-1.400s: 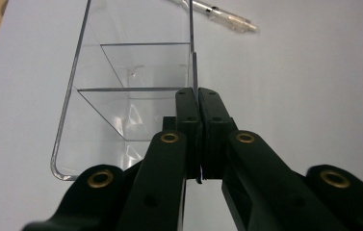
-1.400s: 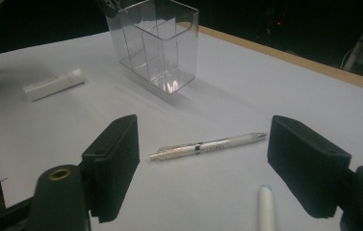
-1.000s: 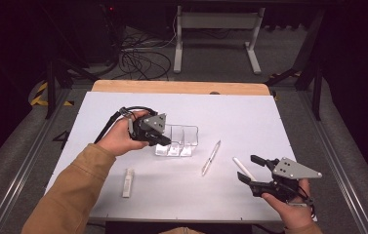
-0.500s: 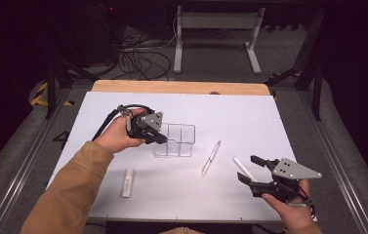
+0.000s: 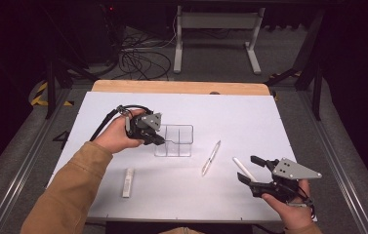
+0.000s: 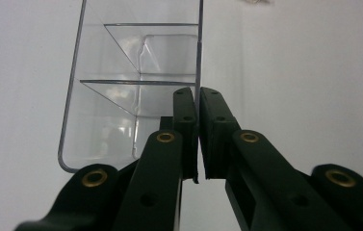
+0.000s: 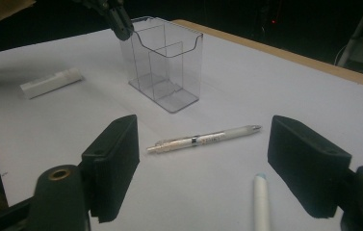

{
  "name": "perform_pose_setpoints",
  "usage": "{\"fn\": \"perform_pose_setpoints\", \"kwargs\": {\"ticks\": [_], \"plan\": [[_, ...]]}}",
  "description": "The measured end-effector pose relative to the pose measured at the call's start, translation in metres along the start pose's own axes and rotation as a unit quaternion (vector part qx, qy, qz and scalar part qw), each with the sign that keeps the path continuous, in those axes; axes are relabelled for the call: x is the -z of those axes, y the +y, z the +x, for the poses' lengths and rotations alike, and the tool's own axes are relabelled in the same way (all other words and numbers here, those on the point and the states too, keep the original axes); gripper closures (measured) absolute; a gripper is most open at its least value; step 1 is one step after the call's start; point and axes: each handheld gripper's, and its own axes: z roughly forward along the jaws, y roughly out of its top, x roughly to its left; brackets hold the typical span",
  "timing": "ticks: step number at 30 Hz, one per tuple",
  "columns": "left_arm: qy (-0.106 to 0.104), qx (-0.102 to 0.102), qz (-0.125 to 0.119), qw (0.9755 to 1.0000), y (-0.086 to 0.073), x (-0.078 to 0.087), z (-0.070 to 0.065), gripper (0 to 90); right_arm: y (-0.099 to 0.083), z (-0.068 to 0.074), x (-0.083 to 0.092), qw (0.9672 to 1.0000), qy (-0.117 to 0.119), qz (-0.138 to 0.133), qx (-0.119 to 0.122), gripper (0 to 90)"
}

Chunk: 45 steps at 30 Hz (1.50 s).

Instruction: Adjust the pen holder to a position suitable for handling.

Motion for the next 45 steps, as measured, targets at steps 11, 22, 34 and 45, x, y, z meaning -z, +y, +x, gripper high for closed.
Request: {"fn": "perform_pose_setpoints", "kwargs": {"ticks": [11, 22, 34, 45], "plan": [[0.009, 0.023, -0.047, 0.9986, -0.001, 0.012, -0.003, 64.1, 0.000, 0.000, 0.000, 1.0000, 0.000, 0.000, -0.001, 27.6], [0.055, 0.104, -0.151, 0.9816, 0.008, 0.033, -0.041, 39.6, 0.000, -0.001, 0.000, 1.0000, -0.008, -0.002, -0.004, 24.6], [0.102, 0.179, -0.197, 0.9586, 0.010, 0.030, -0.060, 20.8, 0.000, -0.004, 0.001, 0.9998, -0.018, -0.004, 0.001, 20.4], [0.115, 0.207, -0.218, 0.9468, 0.027, 0.024, -0.072, 15.7, -0.001, -0.003, 0.000, 0.9998, -0.019, -0.006, -0.003, 20.6]]}}
